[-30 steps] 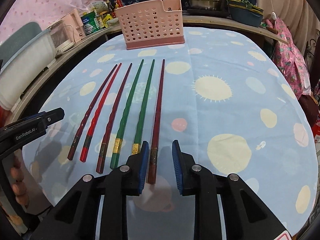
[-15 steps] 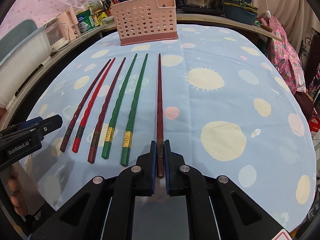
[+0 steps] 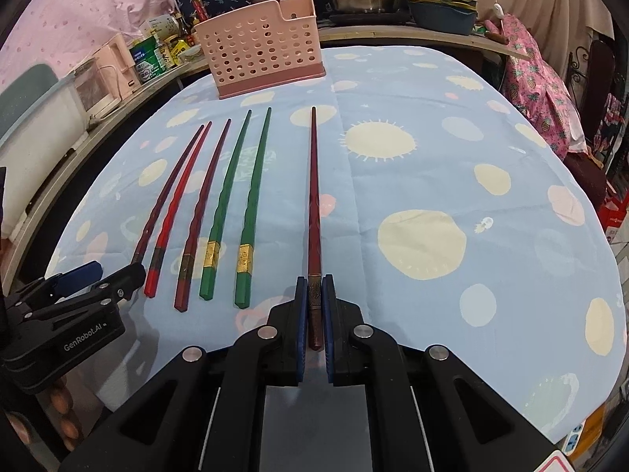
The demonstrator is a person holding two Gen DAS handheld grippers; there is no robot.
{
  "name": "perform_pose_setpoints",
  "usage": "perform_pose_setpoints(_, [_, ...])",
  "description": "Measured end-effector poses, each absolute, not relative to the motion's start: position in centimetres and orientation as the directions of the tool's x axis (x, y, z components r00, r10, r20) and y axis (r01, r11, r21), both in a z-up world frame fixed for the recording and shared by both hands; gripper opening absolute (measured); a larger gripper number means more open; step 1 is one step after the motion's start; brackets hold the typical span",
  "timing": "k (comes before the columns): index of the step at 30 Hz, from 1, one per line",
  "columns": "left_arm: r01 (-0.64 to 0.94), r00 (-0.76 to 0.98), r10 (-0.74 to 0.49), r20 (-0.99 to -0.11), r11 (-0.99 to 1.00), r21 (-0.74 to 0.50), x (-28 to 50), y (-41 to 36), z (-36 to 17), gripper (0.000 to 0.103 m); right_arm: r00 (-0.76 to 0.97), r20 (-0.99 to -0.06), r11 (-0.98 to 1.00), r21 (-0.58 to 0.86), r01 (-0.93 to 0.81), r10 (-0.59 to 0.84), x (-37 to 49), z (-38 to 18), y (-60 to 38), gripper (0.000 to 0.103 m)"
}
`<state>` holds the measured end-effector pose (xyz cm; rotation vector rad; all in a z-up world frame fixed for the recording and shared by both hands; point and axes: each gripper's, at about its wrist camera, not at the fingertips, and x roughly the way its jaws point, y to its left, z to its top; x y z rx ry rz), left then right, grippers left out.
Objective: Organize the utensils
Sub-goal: 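Grasp a dark red chopstick with the right tool while the left tool approaches a dark brown chopstick, then lift both held chopsticks and carry them up to the pink basket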
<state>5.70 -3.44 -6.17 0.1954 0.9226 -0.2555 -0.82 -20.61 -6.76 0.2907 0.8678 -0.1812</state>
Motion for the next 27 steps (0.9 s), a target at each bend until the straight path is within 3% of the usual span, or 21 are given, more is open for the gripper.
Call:
perform_pose_setpoints(17, [0.33,0.56,-0.149,-0.815,0.942,0.055,5.3,-5.1,-5.9,0.018,0.636,-0.769,0.938,0.164,0.305,-0.072,-0.5,-6.8,-20.3,0.007])
perform_pose_setpoints(27, [0.319,0.551,-0.134,-0.824,0.946,0.059,5.6,-5.2,-5.8,0.007,0.635,-0.77,0.933,0.18,0.313,-0.065,-0.1,-6.9,-20.8,0.007])
